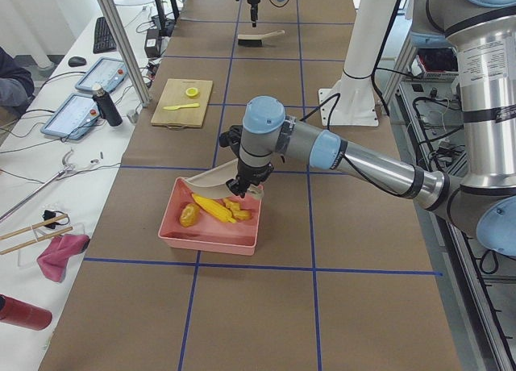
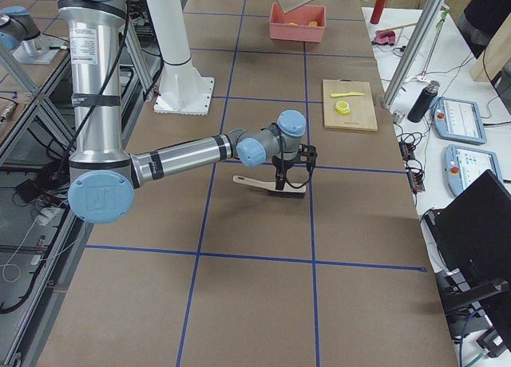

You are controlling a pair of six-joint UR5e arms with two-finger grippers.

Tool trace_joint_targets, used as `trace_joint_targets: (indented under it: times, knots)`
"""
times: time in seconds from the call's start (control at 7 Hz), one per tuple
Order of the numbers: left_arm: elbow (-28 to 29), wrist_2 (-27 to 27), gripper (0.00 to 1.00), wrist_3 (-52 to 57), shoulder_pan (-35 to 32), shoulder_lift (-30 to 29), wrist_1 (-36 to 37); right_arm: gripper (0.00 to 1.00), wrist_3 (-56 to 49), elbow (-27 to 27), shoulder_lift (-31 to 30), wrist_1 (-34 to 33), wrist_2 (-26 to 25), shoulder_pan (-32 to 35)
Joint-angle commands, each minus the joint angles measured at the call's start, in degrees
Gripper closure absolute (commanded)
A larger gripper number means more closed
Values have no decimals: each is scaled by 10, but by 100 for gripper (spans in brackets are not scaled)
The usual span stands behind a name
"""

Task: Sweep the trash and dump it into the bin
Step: 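Lower the empty dustpan back onto the table with the left gripper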

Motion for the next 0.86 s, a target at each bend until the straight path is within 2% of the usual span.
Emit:
trace_joint_targets:
  times: [0.0,0.14,0.29,0.43,0.57,0.71]
  knots:
    - [40,4,100,-6,104,-100,-45,0,-29,29,3,-7,-7,91]
    - [58,10,100,-5,157,-131,-74,0,-151,17,6,-35,-3,131]
    - [82,36,100,-9,223,-161,-137,0,-264,16,6,-78,-3,166]
    - [125,73,100,-38,292,-205,-198,0,-292,16,-11,-111,2,193]
    - [158,100,100,-54,358,-224,-257,0,-286,22,-23,-121,5,194]
    - [159,102,100,-72,390,-225,-277,0,-286,21,-26,-116,4,195]
